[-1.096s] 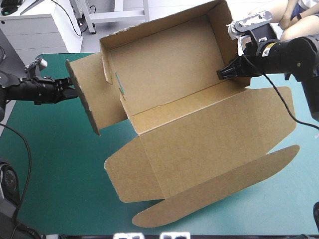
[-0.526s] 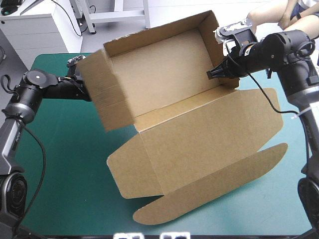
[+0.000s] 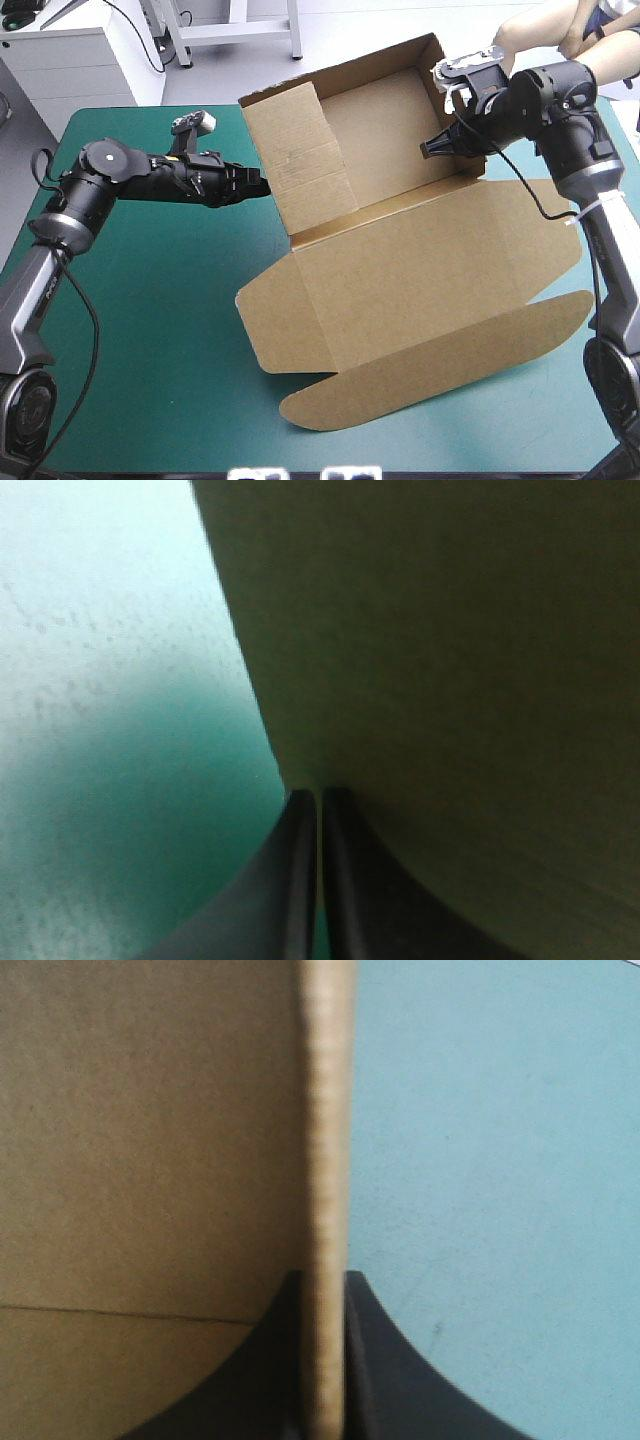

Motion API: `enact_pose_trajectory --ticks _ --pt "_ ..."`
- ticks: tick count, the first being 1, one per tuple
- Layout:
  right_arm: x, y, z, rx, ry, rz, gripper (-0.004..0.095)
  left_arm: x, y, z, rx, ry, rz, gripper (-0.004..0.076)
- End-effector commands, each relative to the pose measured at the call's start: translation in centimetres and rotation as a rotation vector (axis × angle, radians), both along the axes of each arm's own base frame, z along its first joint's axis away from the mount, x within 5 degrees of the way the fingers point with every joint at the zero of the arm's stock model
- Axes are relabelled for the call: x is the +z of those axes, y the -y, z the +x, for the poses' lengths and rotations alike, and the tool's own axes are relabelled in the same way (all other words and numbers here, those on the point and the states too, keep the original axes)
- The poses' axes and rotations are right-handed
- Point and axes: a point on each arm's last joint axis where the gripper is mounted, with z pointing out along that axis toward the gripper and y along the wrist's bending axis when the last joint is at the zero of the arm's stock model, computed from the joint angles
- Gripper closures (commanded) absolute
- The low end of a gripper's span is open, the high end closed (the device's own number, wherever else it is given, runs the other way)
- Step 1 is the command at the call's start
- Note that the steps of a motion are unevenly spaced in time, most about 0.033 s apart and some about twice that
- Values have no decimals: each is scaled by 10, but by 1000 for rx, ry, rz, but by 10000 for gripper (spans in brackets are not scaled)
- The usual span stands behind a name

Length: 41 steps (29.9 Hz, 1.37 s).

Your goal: Fold the box

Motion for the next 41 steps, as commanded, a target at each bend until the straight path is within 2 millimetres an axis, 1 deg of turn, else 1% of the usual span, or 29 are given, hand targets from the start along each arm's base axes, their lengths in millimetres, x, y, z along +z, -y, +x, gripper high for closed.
enact_pose_trajectory --ticks 1,8,20,23,30,32,39,41 --pt "28 1 -12 3 121 67 926 31 15 -14 -11 70 -104 718" --pt "26 4 -13 -7 103 38 926 34 20 -17 -31 50 -164 717" --pt "26 6 -13 -11 99 2 926 36 21 -18 -50 46 -183 717" --pt "25 8 -13 -17 95 -15 926 40 22 -20 -68 51 -184 717" --pt "24 8 -14 -18 85 -20 926 60 24 -25 -126 92 -191 717" --pt "24 8 -14 -18 84 -20 926 63 24 -26 -133 98 -191 717" --pt "23 8 -15 -17 69 -25 928 63 23 -24 -109 91 -194 716" --pt "23 9 -15 -17 66 -26 927 63 23 -23 -96 89 -195 704"
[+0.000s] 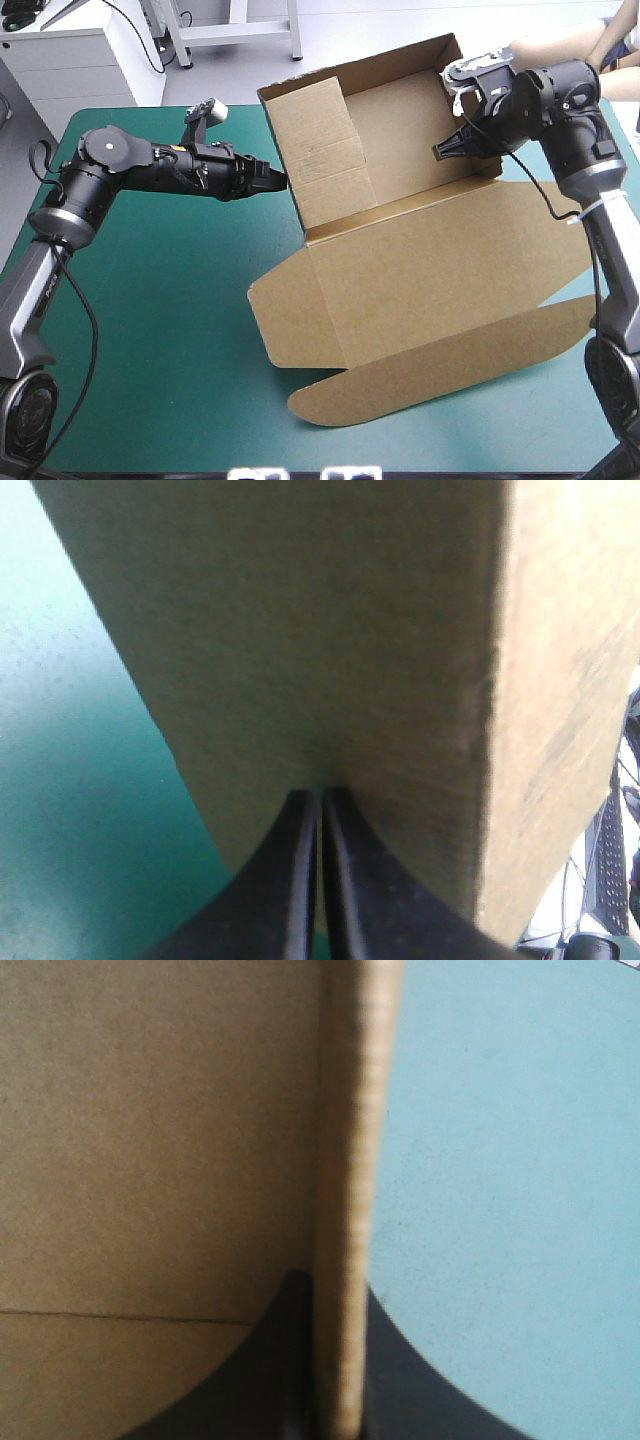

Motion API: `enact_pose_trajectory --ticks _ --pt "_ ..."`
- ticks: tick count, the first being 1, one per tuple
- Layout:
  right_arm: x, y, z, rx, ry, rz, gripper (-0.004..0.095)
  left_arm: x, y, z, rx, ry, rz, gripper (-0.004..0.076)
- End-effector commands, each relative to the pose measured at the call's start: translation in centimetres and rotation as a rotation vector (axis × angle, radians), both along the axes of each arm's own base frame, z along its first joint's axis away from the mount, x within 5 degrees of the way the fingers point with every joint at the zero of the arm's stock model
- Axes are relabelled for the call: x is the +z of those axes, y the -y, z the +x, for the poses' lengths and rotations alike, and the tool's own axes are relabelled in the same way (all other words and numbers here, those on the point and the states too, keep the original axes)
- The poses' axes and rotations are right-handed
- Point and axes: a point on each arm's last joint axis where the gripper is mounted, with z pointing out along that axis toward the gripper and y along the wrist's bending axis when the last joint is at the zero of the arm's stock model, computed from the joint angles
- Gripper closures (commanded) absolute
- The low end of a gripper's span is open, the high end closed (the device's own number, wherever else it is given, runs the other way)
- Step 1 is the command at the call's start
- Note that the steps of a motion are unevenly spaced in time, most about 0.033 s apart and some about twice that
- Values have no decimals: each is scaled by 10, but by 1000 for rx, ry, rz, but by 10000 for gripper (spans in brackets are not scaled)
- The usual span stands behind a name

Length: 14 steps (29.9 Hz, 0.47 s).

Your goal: Fold the box

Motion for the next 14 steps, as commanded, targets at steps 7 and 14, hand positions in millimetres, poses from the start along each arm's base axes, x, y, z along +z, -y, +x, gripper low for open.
enact_pose_trajectory --ticks 7,14 --pt "25 -2 -16 23 76 50 928 34 5 -14 4 62 -122 408" --pt "25 -2 -16 22 76 48 928 36 6 -15 -5 55 -140 160"
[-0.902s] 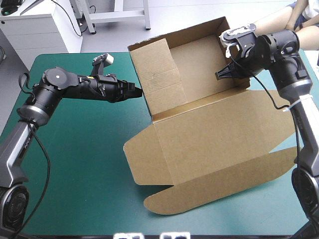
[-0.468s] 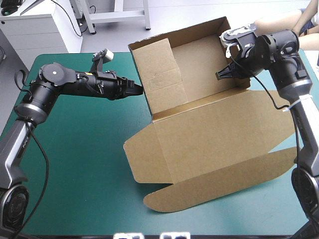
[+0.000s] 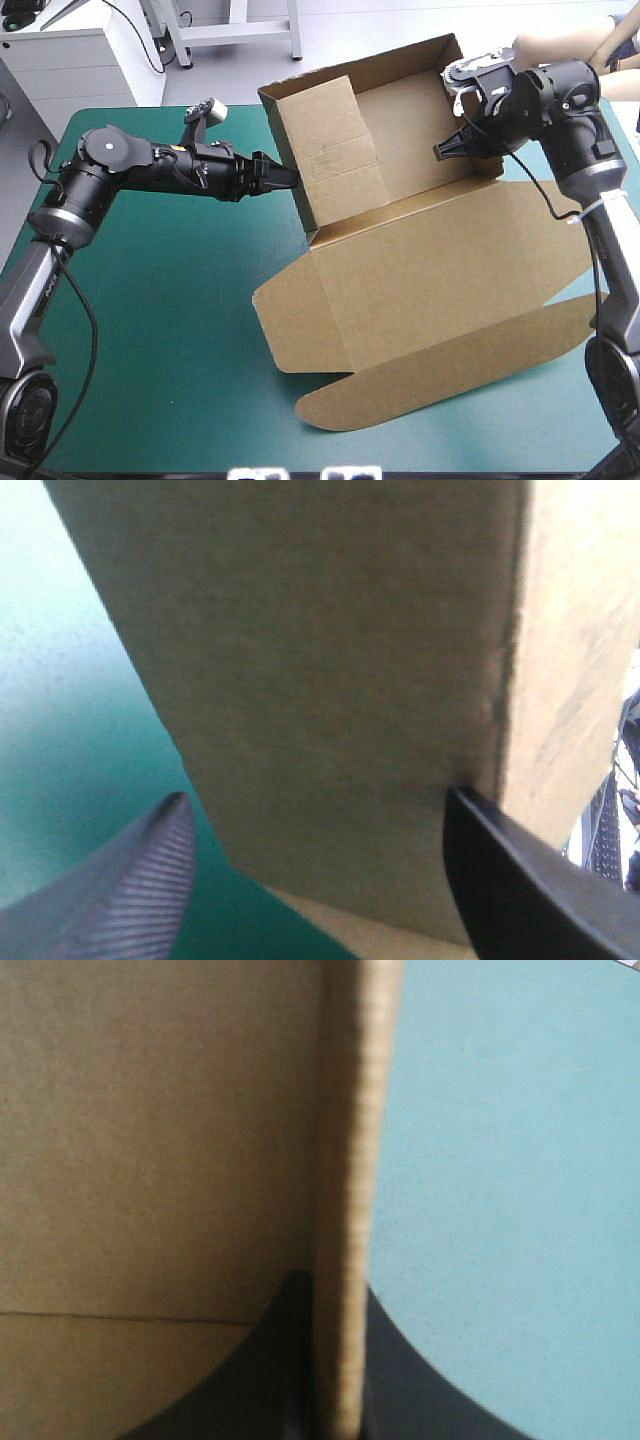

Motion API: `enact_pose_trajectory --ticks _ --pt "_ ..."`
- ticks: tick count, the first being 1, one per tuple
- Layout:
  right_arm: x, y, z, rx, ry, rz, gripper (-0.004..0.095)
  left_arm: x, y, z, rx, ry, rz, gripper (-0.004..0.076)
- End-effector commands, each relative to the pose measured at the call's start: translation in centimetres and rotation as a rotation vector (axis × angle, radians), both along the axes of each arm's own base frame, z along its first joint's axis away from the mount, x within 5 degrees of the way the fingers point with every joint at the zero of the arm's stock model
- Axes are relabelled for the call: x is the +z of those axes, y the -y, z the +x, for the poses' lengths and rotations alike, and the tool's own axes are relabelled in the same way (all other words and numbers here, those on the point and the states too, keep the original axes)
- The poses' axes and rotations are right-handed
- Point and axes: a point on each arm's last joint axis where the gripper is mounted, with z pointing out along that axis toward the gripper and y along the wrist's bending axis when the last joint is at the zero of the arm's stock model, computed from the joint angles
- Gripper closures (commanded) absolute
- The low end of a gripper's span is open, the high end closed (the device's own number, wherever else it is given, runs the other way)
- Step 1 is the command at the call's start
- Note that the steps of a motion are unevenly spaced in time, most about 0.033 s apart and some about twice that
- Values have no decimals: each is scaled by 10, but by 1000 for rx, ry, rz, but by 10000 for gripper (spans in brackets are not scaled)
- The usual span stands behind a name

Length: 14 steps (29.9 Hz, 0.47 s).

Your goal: Fold the box

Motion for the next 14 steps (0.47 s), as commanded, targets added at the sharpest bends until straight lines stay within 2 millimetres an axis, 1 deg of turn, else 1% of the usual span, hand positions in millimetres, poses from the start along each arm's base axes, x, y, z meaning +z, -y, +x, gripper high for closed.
enact_pose_trajectory --ticks 1,7,14 --pt "24 -2 -16 25 74 53 928 37 6 -16 -13 61 -144 160" --pt "24 -2 -16 24 67 52 928 42 8 -18 -26 50 -198 161" --pt "24 -2 -17 24 61 50 928 41 9 -19 -49 41 -191 161"
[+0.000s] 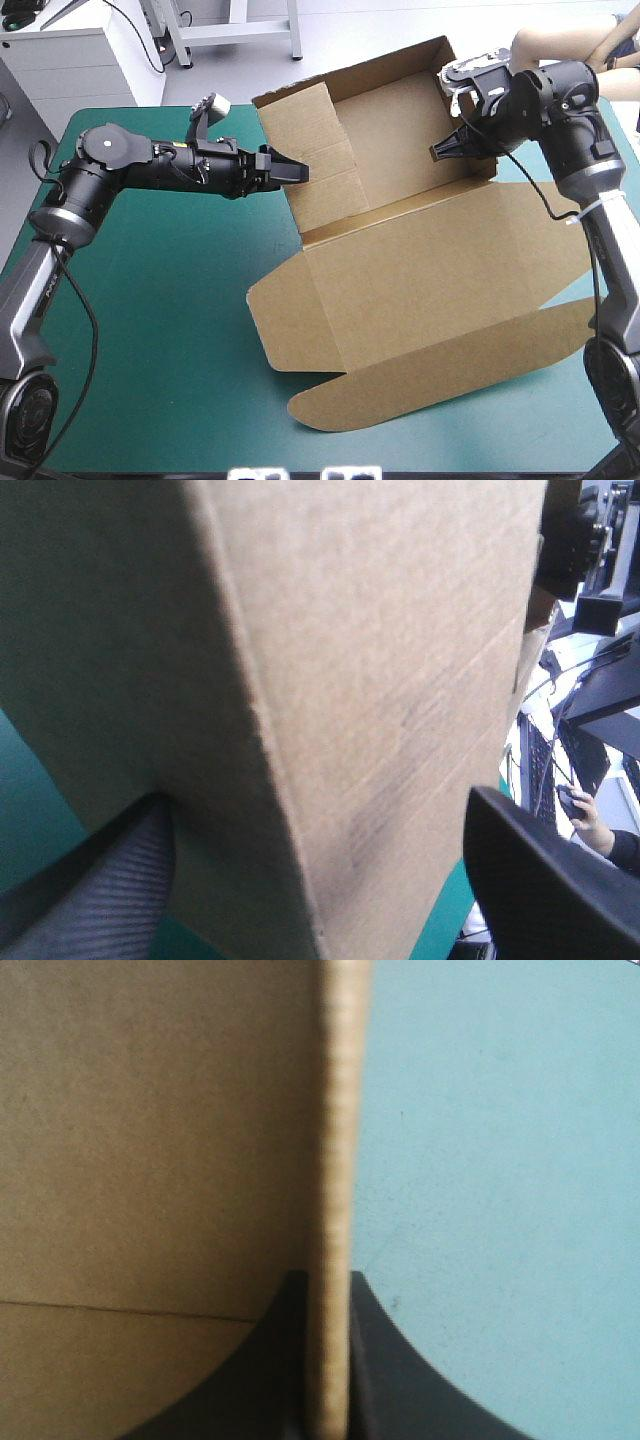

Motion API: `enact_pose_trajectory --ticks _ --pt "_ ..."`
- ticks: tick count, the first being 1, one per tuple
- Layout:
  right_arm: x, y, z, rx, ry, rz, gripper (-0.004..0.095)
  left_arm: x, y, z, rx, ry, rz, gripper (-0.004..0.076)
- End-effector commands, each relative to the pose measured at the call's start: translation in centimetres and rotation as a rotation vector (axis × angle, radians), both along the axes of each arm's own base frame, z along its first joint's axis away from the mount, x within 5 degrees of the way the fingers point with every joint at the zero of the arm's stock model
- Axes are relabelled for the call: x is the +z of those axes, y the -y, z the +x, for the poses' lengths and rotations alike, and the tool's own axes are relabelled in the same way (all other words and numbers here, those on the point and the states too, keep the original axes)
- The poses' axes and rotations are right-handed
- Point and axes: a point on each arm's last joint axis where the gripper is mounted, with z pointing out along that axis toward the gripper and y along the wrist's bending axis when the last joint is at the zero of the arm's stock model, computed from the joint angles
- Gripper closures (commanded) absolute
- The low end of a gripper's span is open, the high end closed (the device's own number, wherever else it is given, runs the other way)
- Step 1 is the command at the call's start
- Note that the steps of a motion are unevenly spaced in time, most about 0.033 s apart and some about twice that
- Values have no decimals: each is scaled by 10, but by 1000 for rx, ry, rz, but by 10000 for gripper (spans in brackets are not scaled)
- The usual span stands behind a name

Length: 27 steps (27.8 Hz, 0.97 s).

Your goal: Fold the box

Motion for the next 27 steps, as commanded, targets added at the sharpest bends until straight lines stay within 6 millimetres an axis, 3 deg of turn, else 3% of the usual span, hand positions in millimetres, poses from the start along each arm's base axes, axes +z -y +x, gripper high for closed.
enact_pose_trajectory --ticks 1,9,14,20,25,27 --pt "24 1 -16 14 65 35 928 33 3 -15 -12 60 -109 161" --pt "24 1 -16 10 73 39 926 35 3 -15 15 35 -137 178" --pt "25 1 -15 -5 76 57 926 28 3 -16 153 -21 11 178" --pt "25 -2 -15 -14 79 74 925 31 27 -30 319 44 268 179" --pt "31 -22 -23 32 114 74 926 27 44 -34 498 30 326 179" --pt "35 -29 -26 47 142 76 926 25 53 -40 484 24 339 179"
